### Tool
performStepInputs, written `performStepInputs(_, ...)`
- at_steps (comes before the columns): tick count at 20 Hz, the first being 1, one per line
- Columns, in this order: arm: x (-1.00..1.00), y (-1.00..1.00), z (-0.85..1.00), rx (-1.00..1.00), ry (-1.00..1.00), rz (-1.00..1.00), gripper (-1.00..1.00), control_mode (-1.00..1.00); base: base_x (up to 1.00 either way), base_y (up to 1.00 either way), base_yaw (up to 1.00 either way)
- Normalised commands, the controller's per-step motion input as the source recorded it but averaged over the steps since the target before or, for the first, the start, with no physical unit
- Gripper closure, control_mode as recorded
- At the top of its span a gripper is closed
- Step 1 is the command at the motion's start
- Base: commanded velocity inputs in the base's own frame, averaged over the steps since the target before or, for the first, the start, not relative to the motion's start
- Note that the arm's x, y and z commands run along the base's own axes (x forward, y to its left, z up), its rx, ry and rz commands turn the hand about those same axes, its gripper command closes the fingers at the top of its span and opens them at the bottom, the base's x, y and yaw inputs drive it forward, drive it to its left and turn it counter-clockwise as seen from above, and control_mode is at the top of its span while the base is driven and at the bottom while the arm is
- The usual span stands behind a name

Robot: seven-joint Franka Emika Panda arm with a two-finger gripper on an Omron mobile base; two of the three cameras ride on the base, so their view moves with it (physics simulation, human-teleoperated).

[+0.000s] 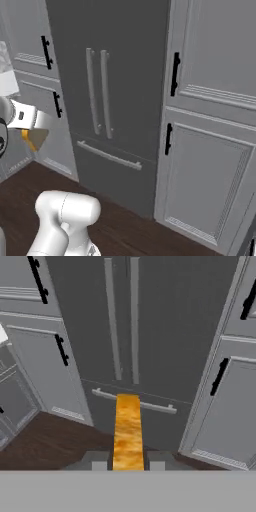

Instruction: Start the toaster. Once the lever pops up, take the bread to the plate on the dining counter.

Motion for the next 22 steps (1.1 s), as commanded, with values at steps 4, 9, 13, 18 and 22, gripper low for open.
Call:
performStepInputs(4, 0.0, 0.0, 0.0, 0.0, 0.0, 0.0, 1.0, 1.0, 0.03, 0.0, 0.83)
performStepInputs(9, 0.0, 0.0, 0.0, 0.0, 0.0, 0.0, 1.0, 1.0, 0.01, 0.0, 0.84)
performStepInputs(13, 0.0, 0.0, 0.0, 0.0, 0.0, 0.0, 1.0, 1.0, 0.06, 0.0, 0.84)
performStepInputs(18, 0.0, 0.0, 0.0, 0.0, 0.0, 0.0, 1.0, 1.0, 0.1, 0.0, 0.83)
performStepInputs(22, 0.0, 0.0, 0.0, 0.0, 0.0, 0.0, 1.0, 1.0, 0.16, 0.0, 0.83)
